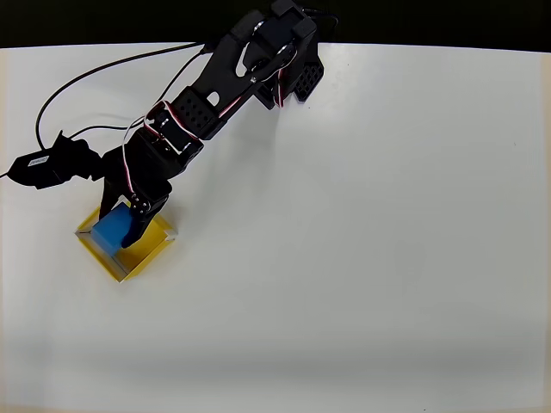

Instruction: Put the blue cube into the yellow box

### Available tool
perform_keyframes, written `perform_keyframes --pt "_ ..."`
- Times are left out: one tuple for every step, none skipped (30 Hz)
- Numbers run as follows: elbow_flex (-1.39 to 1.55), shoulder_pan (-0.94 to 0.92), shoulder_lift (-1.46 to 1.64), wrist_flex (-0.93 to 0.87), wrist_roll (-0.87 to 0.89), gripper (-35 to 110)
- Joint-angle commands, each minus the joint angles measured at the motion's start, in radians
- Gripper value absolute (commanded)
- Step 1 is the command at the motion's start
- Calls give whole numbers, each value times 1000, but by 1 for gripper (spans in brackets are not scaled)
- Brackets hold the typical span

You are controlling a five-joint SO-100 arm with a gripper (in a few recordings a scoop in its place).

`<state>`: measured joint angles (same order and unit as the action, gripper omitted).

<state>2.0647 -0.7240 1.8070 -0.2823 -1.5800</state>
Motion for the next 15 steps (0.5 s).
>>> perform_keyframes --pt "-124 -61 -29 78 -14 14" --pt "-138 -64 -57 87 -11 14" --pt "-150 -66 -83 94 -8 14" --pt "-160 -67 -104 98 -8 14" --pt "-164 -67 -121 104 -6 14" --pt "-167 -67 -133 106 -5 14" --pt "-169 -63 -141 106 -2 14" --pt "-172 -58 -149 106 6 14" --pt "-173 -52 -156 106 8 14" --pt "-175 -48 -163 109 12 14" --pt "-178 -41 -170 112 21 14" --pt "-181 -37 -181 114 25 14" --pt "-181 -34 -192 126 29 14" --pt "-181 -29 -202 137 29 15" --pt "-181 -26 -212 140 28 15"
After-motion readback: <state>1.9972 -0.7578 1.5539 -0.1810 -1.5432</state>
